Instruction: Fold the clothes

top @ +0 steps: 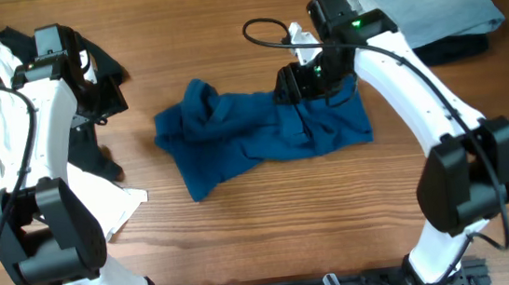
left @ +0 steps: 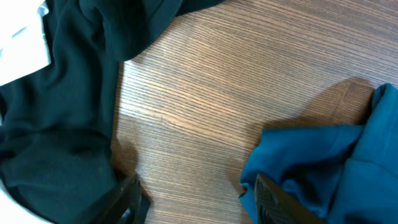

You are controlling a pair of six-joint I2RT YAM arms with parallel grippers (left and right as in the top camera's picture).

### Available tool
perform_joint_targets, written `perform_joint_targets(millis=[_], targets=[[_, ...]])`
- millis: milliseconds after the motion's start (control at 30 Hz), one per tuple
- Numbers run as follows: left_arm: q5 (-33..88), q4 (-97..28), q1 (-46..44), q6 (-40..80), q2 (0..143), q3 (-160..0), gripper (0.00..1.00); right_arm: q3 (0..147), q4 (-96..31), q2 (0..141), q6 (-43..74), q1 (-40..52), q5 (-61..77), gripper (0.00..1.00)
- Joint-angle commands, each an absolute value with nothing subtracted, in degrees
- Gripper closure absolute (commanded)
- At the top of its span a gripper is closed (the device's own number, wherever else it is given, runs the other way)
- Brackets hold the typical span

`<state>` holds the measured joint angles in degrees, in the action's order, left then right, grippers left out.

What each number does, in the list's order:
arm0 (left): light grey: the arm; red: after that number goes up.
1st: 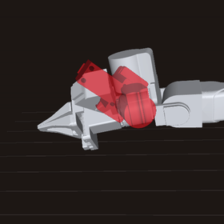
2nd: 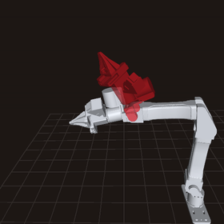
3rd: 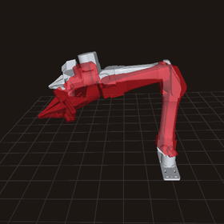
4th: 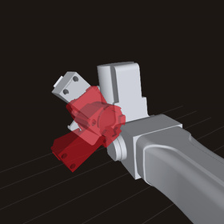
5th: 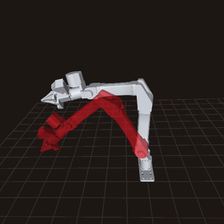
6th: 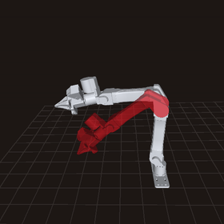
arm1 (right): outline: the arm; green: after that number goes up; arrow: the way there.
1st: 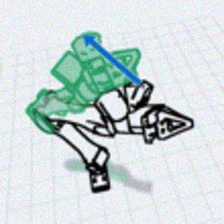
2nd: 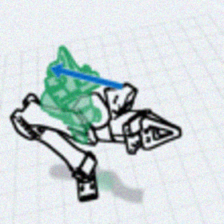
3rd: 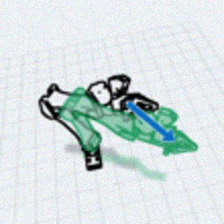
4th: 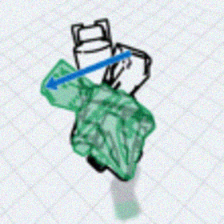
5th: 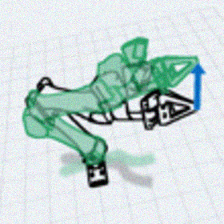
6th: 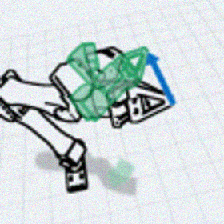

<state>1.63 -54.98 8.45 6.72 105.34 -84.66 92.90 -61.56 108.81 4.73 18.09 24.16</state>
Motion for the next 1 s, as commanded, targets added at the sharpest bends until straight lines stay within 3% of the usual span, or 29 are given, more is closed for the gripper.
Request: perform_joint_targets(millis=[0,200,433,533,967], targets=[[2.57,-54.83,8.88,6.9,105.67,-85.03,0.41,93.95,-65.49,106.65,7.64,18.15,12.38,0.36],[2.57,-54.78,8.86,6.9,105.69,-85.03,0.41,84.95,-61.78,106.72,9.58,18.13,9.1,0.4],[2.55,-54.85,8.86,6.87,105.69,-85.03,0.41,76.18,-52.25,106.72,16.91,17.23,-1.58,0.79],[2.55,-54.85,8.86,6.87,105.69,-85.03,0.41,76.23,-51.2,106.56,16.51,16.1,-1.5,0.85],[2.52,-54.63,8.86,6.87,105.69,-85.03,0.41,75.4,-51.59,103.68,13.52,13.78,-0.95,0.82]])
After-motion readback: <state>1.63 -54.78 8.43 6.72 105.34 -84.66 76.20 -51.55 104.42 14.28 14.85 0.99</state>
